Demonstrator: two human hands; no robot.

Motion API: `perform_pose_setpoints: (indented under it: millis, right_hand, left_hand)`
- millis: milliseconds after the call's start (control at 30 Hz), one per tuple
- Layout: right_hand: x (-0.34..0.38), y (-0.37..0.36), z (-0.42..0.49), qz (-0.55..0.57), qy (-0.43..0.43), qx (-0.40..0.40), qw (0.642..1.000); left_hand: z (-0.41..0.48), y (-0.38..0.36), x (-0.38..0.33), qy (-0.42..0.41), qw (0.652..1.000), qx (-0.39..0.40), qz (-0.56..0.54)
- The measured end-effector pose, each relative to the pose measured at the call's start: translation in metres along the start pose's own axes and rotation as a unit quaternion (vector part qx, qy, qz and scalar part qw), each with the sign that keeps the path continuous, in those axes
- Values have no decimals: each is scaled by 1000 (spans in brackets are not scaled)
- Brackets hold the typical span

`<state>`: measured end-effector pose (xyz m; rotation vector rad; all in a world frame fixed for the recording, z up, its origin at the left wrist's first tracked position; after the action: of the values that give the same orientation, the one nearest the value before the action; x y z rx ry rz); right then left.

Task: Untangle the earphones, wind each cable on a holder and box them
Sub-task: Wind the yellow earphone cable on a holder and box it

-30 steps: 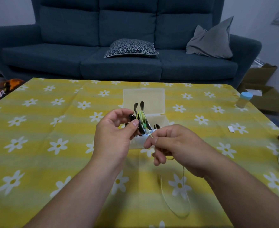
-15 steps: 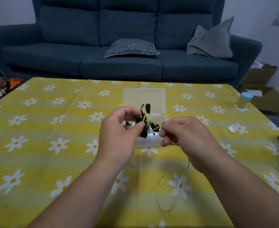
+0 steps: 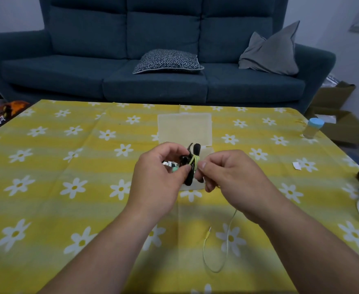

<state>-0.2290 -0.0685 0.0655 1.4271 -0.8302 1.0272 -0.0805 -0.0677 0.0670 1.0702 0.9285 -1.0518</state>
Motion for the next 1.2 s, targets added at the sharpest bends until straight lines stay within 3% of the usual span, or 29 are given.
perform_pose_setpoints:
  millis: [167, 367, 600, 767, 900, 1000, 1100, 1200]
  right_hand:
    - [-12, 19, 5, 10, -37, -64, 997]
    - [-1, 19, 3, -13, -5, -46, 999]
    - [18, 25, 2, 58, 29, -29, 997]
    - [8, 39, 6, 66, 12, -63, 996]
    - [-7, 43, 10, 8, -7, -75, 997]
    - [-22, 37, 11, 83, -58, -53, 993]
    - [-34, 28, 9, 163, -111, -38, 980]
    - [-38, 3, 5, 189, -136, 12, 973]
  left_hand:
    - [0, -11, -4, -16, 998, 52, 37]
    - [2, -11, 0, -9, 996, 64, 55]
    - [2, -15, 1, 0, 996, 82, 38]
    - [-8, -32, 2, 46, 982, 171, -64]
    - [-13, -37, 5, 86, 965, 199, -150]
    - [-16, -40, 7, 108, 952, 208, -199]
    - [-15, -38, 7, 129, 938, 184, -264]
    - [-9, -27, 10, 143, 930, 111, -319]
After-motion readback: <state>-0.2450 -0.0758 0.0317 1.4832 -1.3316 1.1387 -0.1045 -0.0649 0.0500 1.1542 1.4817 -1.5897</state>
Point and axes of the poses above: each hand's wrist, its own z-axis towards the middle knuckle, its own y-axis out of the back of the hand, x = y × z, the point moved 10 cm from there along z, towards the middle knuckle, and after that the axes turned 2 degrees about z, right-handed, at the moved point
